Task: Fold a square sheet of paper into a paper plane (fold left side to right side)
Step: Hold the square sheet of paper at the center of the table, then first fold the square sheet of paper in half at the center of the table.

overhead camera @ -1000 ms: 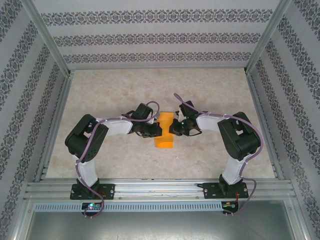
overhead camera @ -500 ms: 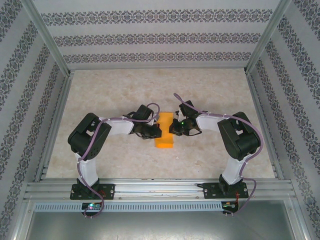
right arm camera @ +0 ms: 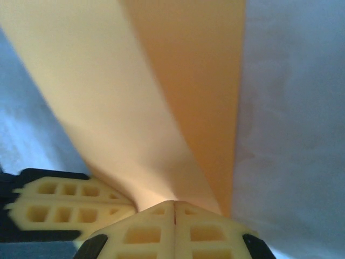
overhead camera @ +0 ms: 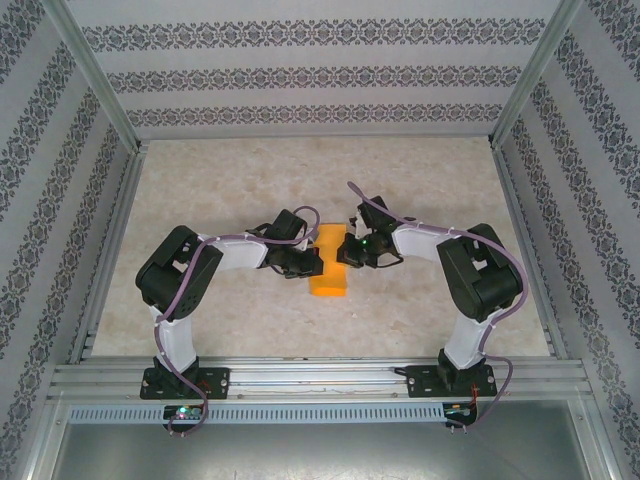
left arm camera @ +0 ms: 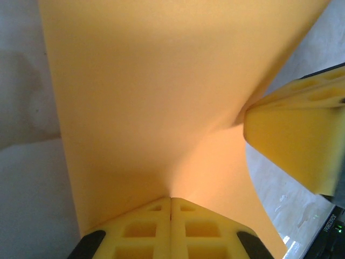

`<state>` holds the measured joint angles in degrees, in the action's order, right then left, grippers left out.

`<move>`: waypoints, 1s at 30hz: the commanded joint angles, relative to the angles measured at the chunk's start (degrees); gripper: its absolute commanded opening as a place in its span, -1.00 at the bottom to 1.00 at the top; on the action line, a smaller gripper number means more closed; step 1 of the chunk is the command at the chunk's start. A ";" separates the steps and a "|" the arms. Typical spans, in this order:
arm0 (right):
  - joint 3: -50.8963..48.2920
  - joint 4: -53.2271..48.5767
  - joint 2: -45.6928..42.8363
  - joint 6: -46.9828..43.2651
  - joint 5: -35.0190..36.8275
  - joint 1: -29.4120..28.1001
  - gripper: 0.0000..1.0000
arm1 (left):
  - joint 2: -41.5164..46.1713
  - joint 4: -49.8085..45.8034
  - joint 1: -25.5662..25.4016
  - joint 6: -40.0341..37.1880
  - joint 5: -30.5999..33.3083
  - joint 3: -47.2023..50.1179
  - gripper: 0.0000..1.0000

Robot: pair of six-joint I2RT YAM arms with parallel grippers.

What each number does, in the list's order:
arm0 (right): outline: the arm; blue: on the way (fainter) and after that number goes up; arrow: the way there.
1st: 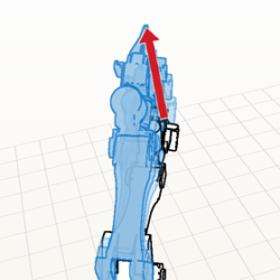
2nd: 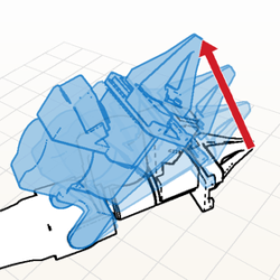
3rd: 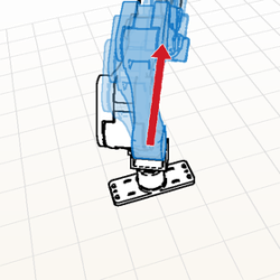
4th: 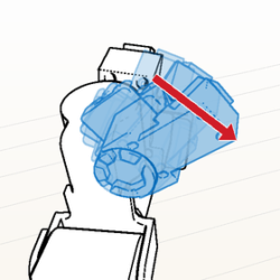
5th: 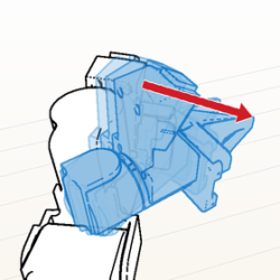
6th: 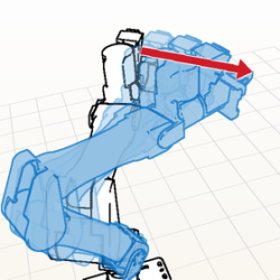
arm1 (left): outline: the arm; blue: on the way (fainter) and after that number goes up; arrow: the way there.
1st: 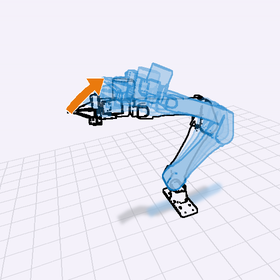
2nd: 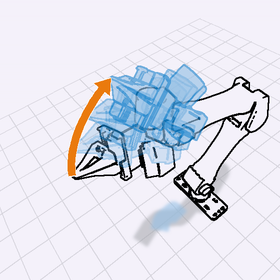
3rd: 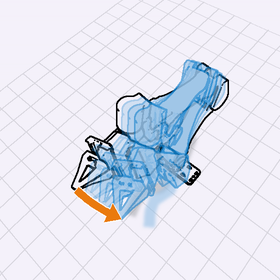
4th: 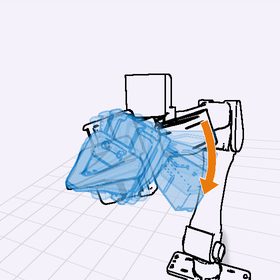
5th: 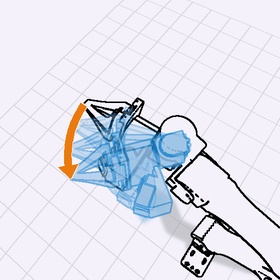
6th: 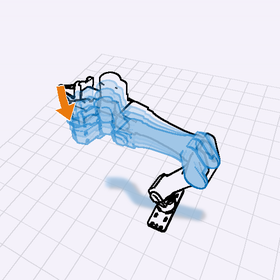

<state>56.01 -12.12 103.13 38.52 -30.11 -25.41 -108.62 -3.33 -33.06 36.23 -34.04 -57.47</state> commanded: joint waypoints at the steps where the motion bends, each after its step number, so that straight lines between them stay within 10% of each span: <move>1: 2.16 1.53 -1.05 -1.09 -2.71 -0.94 -1.00 | -2.38 -3.61 -0.69 -0.33 2.66 1.25 -0.91; 30: 5.77 -3.27 10.05 -0.11 5.32 -2.24 -1.00 | 0.81 -4.08 -1.04 1.28 1.49 7.25 -0.91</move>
<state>62.04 -11.18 110.74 38.79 -30.70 -28.01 -107.44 0.60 -33.06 36.56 -34.06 -54.30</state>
